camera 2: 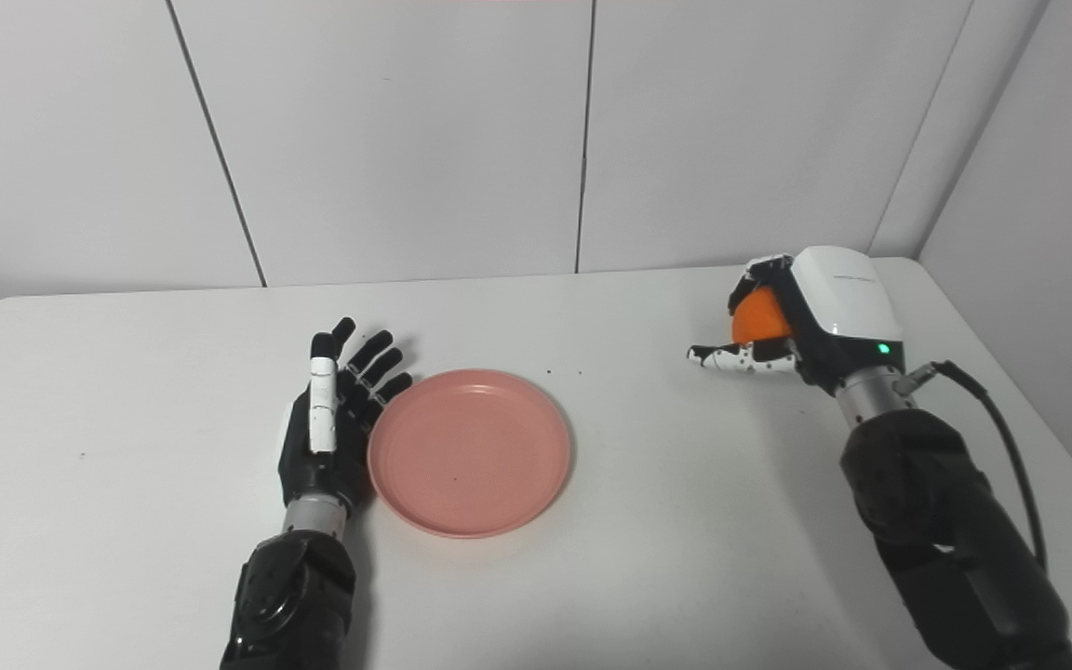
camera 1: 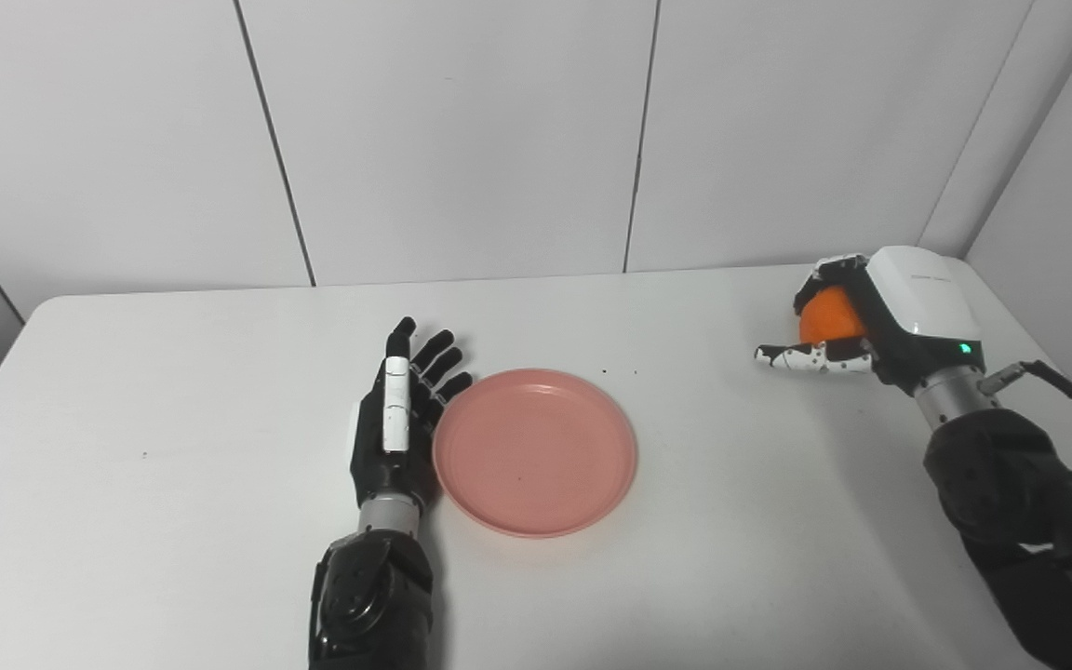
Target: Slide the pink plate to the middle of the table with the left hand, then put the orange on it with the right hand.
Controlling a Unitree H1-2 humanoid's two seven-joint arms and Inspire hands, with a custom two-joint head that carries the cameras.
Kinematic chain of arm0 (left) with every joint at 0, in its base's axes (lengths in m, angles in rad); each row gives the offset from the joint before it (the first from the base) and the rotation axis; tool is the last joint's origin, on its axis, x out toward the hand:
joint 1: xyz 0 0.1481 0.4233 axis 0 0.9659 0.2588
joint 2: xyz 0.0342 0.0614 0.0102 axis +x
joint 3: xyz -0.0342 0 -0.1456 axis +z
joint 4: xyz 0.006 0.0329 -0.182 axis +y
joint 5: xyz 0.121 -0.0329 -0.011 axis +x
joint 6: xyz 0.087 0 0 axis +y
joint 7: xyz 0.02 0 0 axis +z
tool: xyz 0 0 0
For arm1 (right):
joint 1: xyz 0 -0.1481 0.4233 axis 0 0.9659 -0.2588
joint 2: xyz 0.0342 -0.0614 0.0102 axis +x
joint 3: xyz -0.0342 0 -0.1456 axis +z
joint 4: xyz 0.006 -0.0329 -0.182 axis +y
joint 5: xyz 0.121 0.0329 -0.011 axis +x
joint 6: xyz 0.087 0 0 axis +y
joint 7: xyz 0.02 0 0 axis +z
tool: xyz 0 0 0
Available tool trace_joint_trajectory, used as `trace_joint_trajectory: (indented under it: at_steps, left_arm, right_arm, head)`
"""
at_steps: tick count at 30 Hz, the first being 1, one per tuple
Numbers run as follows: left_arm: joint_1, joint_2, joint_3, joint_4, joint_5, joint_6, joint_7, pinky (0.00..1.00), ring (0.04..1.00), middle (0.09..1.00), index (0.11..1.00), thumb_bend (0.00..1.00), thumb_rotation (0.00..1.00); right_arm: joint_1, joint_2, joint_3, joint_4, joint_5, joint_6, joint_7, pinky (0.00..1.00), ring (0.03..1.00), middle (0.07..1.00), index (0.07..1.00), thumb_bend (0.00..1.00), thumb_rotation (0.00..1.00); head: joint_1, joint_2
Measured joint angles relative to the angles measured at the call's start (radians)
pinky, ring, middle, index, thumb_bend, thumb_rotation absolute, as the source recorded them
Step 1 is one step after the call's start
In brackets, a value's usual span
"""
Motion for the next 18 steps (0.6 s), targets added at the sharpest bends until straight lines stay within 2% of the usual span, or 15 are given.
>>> trace_joint_trajectory:
  at_steps: [7,12,15,18]
  left_arm:
    - [-0.002,-0.001,-0.017,0.015,0.012,-0.024,0.017,0.70,0.787,0.786,0.907,0.83,0.80]
    - [-0.002,-0.001,-0.015,0.016,0.008,-0.026,0.017,0.71,0.788,0.777,0.884,0.84,0.77]
    - [-0.003,-0.001,-0.013,0.016,0.003,-0.026,0.017,0.71,0.788,0.777,0.882,0.83,0.77]
    - [-0.003,-0.001,-0.012,0.017,-0.005,-0.028,0.017,0.71,0.790,0.776,0.883,0.83,0.77]
  right_arm:
    - [-0.031,0.044,0.036,-0.062,-0.008,0.000,0.045,0.10,0.141,0.201,0.234,0.59,0.28]
    - [-0.052,0.096,0.066,-0.094,-0.021,0.001,0.079,0.09,0.137,0.202,0.247,0.60,0.32]
    - [-0.067,0.127,0.078,-0.111,-0.046,0.004,0.105,0.09,0.142,0.209,0.276,0.60,0.31]
    - [-0.078,0.147,0.079,-0.132,-0.053,0.005,0.122,0.10,0.141,0.201,0.256,0.61,0.28]
  head:
    - [-0.001,-0.009]
    - [-0.003,-0.014]
    - [-0.004,-0.015]
    - [-0.009,-0.017]
